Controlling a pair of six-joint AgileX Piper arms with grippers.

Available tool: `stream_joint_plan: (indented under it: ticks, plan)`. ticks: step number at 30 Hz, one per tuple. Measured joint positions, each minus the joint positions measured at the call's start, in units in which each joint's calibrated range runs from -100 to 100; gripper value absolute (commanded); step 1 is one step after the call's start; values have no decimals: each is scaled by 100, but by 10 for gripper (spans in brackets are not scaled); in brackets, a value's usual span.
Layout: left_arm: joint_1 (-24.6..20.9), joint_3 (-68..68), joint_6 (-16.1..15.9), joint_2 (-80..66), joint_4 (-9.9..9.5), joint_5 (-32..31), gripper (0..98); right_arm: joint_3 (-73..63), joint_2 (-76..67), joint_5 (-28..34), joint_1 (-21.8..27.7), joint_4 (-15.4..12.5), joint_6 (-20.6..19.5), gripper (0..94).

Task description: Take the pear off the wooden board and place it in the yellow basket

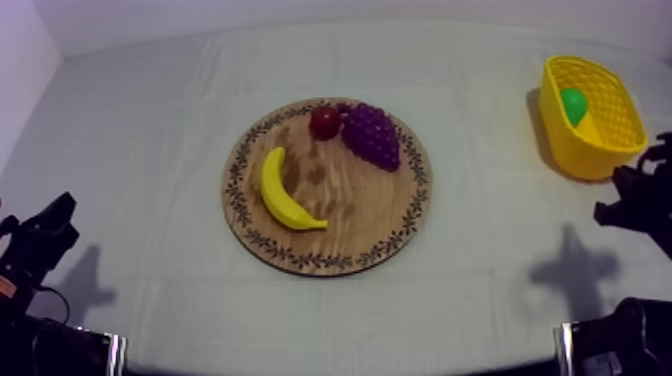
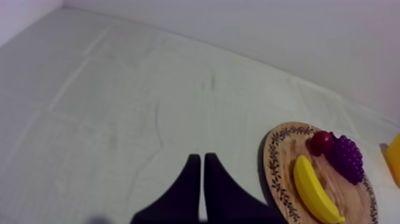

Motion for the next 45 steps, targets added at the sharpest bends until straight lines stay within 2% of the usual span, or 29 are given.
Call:
stream_joint_plan:
  ticks: [6, 10, 15, 25, 45]
  plan:
    - [0, 0, 3, 0, 0, 0, 1, 316, -975, 580, -200, 301, -333, 62]
    - [0, 0, 3, 0, 0, 0, 1, 338, -1464, 921, -330, 525, -591, 130]
    - [0, 0, 1, 0, 0, 0, 1, 394, -1647, 1082, -469, 601, -575, 198]
    - [0, 0, -1, 0, 0, 0, 1, 499, -1647, 756, -517, 606, -525, 24]
    - [0, 0, 2, 0, 0, 0, 1, 503, -1647, 730, -517, 606, -528, 5]
